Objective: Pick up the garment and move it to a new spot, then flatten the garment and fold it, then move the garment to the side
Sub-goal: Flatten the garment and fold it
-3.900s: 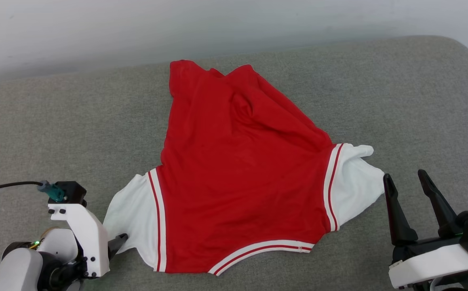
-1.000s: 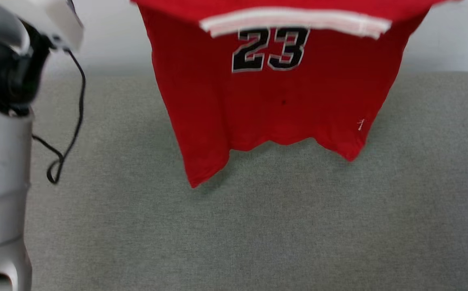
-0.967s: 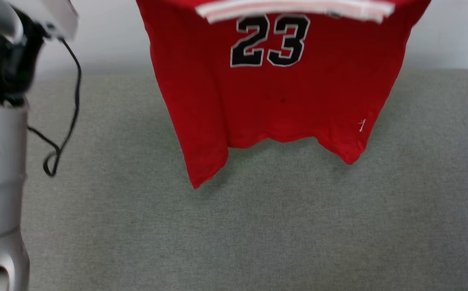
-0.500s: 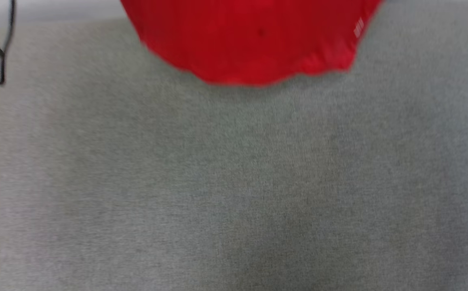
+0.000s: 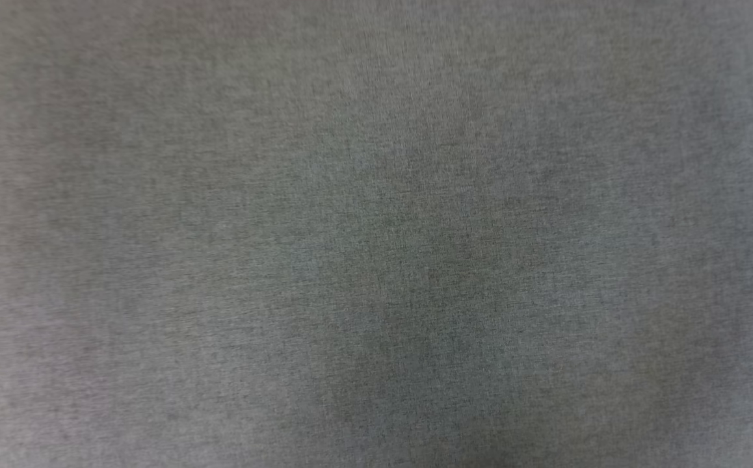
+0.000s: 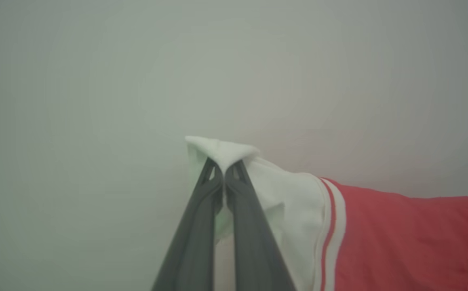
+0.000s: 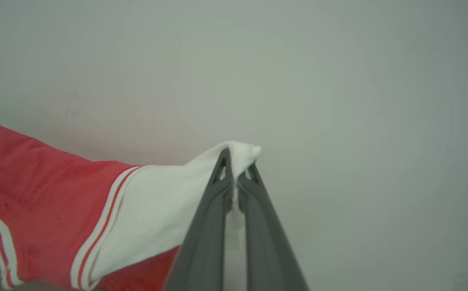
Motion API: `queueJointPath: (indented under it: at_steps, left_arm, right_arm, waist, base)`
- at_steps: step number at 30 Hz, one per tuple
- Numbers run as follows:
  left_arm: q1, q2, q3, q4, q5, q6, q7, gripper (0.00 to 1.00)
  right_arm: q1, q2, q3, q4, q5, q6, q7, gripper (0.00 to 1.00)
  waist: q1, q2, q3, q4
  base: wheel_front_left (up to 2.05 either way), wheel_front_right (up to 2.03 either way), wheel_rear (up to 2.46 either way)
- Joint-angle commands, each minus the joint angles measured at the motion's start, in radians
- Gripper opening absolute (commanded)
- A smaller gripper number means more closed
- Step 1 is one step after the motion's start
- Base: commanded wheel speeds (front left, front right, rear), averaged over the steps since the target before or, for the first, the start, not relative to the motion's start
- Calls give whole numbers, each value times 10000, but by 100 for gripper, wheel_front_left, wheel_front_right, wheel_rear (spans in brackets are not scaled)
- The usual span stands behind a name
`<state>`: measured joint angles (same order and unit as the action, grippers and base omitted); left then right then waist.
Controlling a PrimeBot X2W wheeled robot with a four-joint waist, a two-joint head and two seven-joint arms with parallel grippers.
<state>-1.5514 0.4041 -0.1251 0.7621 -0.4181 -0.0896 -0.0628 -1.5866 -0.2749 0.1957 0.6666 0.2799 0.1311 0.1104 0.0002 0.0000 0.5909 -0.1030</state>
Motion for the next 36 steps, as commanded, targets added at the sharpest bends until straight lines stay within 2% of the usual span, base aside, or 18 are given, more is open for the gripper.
queueJointPath:
  at_steps: [1,11,15,20,24,29,36]
  left_arm:
    - [-54,27,21,218,-83,-70,-145,0]
    - [733,-250,-19,1606,-537,-260,-748,0]
    - [1237,-411,-40,2083,-822,-336,-820,0]
    - [2349,-762,-125,2475,-1253,-380,-1051,0]
    - [3809,-813,-130,2592,-1627,-407,-1305,0]
    - [5697,-755,-128,2068,-2213,-412,-1476,0]
    - [8533,-529,-109,712,-2472,-268,-1340,0]
  right_arm:
    - [-119,104,87,200,122,-7,-139,0]
    - [700,580,555,1724,496,-7,-679,0]
    - [1348,515,785,2086,764,-7,-903,0]
    - [2660,105,1176,2034,1164,-7,-1119,0]
    - [4140,-207,1528,1588,1579,-7,-1095,0]
    - [6181,-755,1759,511,2187,-7,-737,0]
    - [9388,-1325,1030,-1864,2614,-9,24,0]
  waist:
    - [-2,0,318,-80]
    - [-2,0,306,111]
    - [-2,0,-18,280]
    - [-2,0,-816,623]
    - [-2,0,-1735,655]
    - [-2,0,-2744,629]
    - [-2,0,-3925,708]
  base:
    - [0,0,0]
    - [0,0,0]
    - [0,0,0]
    - [0,0,0]
    - [0,0,0]
    - [0,0,0]
    - [0,0,0]
